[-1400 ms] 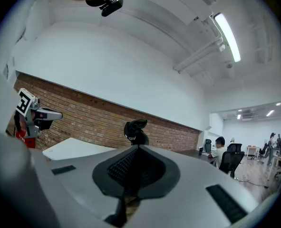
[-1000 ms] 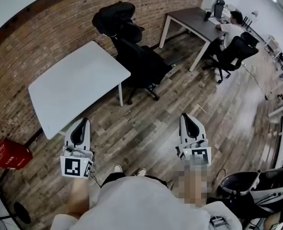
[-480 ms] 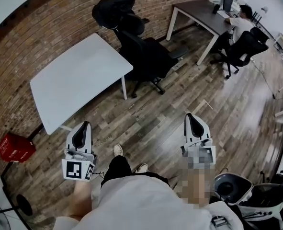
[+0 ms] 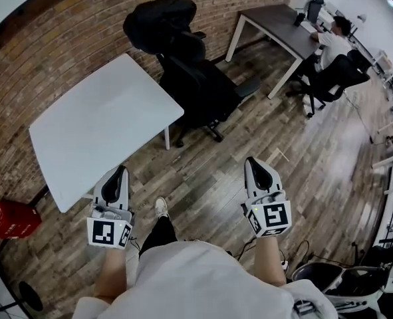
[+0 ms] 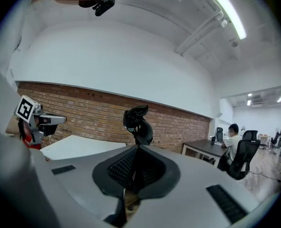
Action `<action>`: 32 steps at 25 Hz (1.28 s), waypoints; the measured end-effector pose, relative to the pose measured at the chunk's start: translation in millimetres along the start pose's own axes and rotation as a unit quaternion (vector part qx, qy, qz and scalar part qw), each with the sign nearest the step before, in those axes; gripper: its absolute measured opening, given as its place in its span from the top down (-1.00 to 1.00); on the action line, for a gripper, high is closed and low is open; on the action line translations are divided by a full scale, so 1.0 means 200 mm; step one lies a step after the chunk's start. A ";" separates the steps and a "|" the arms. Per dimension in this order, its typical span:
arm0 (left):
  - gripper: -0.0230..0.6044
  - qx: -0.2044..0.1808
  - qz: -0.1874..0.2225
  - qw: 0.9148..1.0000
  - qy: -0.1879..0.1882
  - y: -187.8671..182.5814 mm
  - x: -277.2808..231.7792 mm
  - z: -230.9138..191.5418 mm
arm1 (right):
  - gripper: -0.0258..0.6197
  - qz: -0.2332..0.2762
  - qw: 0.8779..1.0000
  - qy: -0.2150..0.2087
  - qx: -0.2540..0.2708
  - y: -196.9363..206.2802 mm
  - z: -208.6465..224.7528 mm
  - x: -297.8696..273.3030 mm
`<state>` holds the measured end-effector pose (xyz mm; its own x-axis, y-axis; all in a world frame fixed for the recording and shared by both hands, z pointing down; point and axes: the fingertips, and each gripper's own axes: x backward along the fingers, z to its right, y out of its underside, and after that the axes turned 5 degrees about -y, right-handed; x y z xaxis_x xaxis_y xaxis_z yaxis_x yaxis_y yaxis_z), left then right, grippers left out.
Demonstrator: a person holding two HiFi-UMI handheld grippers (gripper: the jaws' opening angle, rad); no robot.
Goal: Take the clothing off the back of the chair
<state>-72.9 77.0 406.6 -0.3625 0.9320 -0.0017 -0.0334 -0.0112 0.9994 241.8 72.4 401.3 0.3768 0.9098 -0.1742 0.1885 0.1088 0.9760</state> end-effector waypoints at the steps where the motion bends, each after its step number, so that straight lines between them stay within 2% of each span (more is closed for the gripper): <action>1: 0.81 0.001 0.003 1.000 0.004 0.00 -0.06 -0.05 | 0.85 0.001 1.000 -0.002 0.006 -0.03 -0.01 -0.07; 8: 0.81 0.007 0.014 0.999 0.035 -0.01 -0.44 -0.34 | 0.85 -0.005 1.000 0.019 0.011 -0.18 0.00 -0.48; 14: 0.81 0.016 -0.004 0.998 0.064 0.09 -0.64 -0.52 | 0.85 -0.015 0.999 0.036 0.011 -0.24 -0.04 -0.73; 20: 0.81 0.032 -0.011 0.994 0.100 0.14 -0.79 -0.51 | 0.85 -0.023 0.998 0.055 0.009 -0.24 -0.01 -0.82; 25: 0.81 0.031 -0.009 0.992 0.122 0.12 -0.89 -0.44 | 0.85 -0.020 0.998 0.062 0.006 -0.26 0.05 -0.86; 28: 0.81 0.027 -0.002 0.992 0.122 0.10 -0.96 -0.42 | 0.85 -0.012 0.998 0.058 0.004 -0.26 0.11 -0.93; 32: 0.81 0.017 0.004 0.995 0.102 0.07 -1.06 -0.43 | 0.85 0.014 0.999 0.043 0.002 -0.31 0.21 -1.06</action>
<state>-77.1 -152.4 417.1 -0.5440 0.8391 0.0031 0.0014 -0.0028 1.0000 189.4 -143.9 372.2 0.3025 0.9437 -0.1343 0.1827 0.0808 0.9798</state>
